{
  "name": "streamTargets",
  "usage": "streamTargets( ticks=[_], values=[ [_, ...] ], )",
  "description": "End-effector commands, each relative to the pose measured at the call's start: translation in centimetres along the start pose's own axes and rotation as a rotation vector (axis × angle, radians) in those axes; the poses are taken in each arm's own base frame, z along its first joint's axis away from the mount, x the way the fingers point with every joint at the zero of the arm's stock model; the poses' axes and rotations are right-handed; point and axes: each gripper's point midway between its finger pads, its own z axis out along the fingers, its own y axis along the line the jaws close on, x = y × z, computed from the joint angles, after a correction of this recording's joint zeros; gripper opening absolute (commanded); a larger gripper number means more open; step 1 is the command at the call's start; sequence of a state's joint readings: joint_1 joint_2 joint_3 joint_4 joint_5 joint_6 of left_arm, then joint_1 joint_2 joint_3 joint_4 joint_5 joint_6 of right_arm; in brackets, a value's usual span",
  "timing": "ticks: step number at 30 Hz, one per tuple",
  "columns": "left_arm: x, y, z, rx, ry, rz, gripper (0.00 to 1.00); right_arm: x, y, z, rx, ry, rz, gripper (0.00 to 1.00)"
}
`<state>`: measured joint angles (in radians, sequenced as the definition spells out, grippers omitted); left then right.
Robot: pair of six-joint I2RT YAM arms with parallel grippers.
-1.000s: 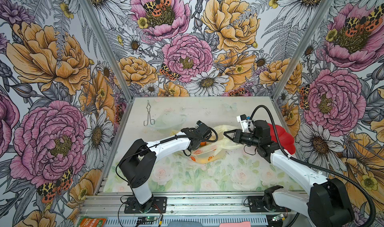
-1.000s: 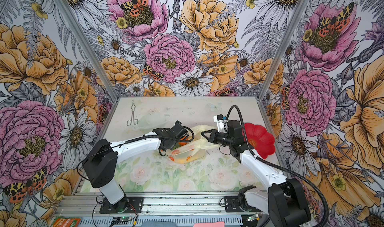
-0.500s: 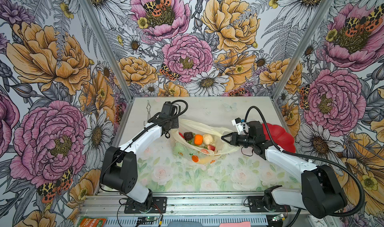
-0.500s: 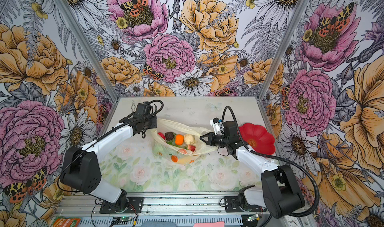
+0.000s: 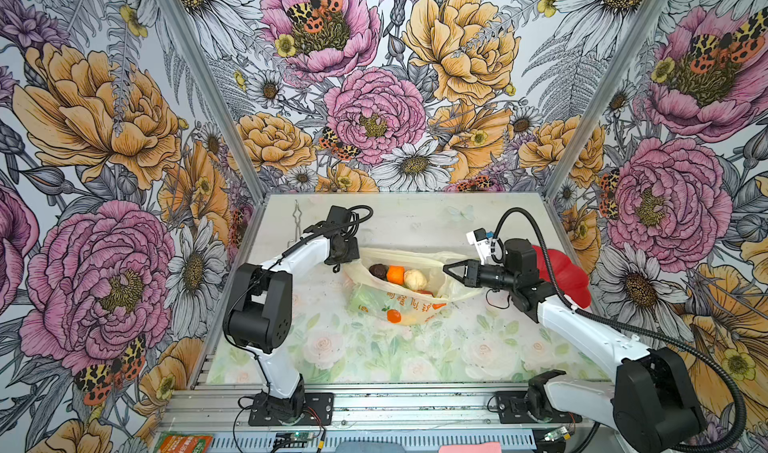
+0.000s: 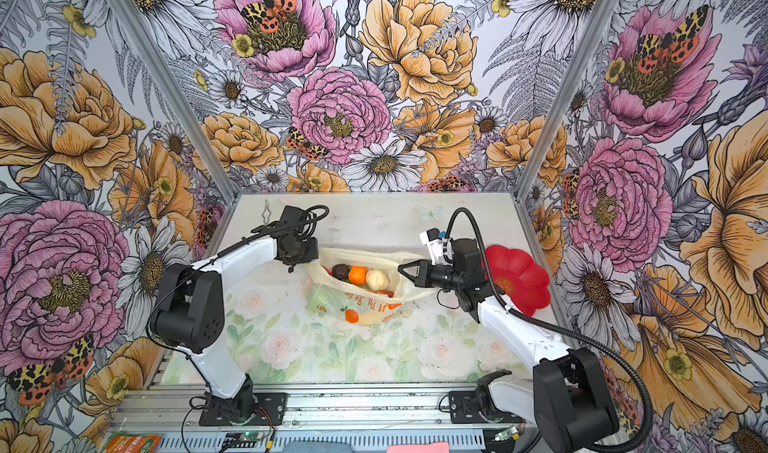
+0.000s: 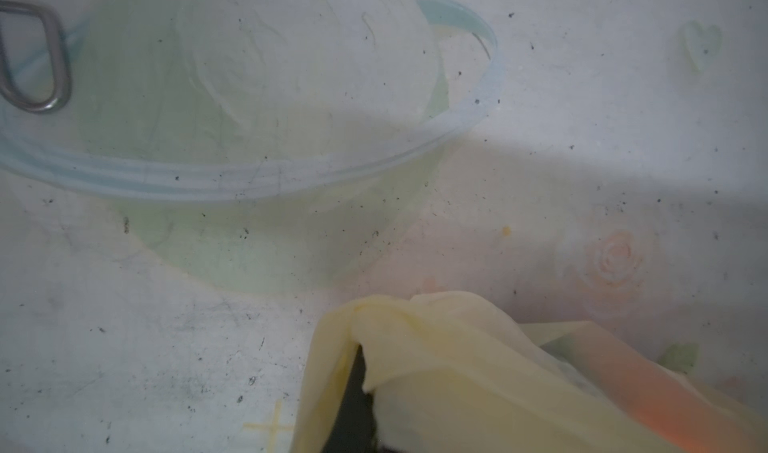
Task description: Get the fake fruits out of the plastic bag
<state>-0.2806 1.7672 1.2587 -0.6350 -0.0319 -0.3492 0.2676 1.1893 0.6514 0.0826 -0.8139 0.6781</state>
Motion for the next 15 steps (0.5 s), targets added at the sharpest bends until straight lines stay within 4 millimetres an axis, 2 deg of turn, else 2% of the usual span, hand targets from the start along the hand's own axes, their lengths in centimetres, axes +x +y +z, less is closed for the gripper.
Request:
streamTargets(
  ticks=[1, 2, 4, 7, 11, 13, 15],
  values=[
    [-1.0, 0.3, -1.5, -0.038, -0.047, 0.024, 0.09, -1.2, -0.6, -0.5, 0.018, -0.059, 0.019, 0.0],
    [-1.1, -0.3, -2.3, -0.032, -0.069, 0.035, 0.22, -1.0, -1.3, -0.3, 0.041, -0.057, 0.031, 0.0],
    [-1.0, -1.5, -3.9, -0.025, -0.112, 0.038, 0.43, -0.6, -2.4, 0.1, 0.084, -0.057, 0.047, 0.0],
    [-0.5, -2.9, -6.4, -0.018, -0.174, 0.035, 0.63, 0.3, -3.2, 0.7, 0.125, -0.039, 0.047, 0.0],
    [0.9, -3.8, -8.5, -0.034, -0.23, 0.006, 0.74, 1.0, -3.1, 1.5, 0.14, -0.02, 0.032, 0.0],
    [1.9, -4.0, -8.5, -0.04, -0.225, 0.005, 0.78, 1.1, -3.0, 1.6, 0.145, -0.02, 0.027, 0.0],
    [3.1, -3.8, -7.8, -0.054, -0.2, 0.008, 0.8, 1.1, -3.0, 1.6, 0.148, -0.024, 0.03, 0.0]
  ],
)
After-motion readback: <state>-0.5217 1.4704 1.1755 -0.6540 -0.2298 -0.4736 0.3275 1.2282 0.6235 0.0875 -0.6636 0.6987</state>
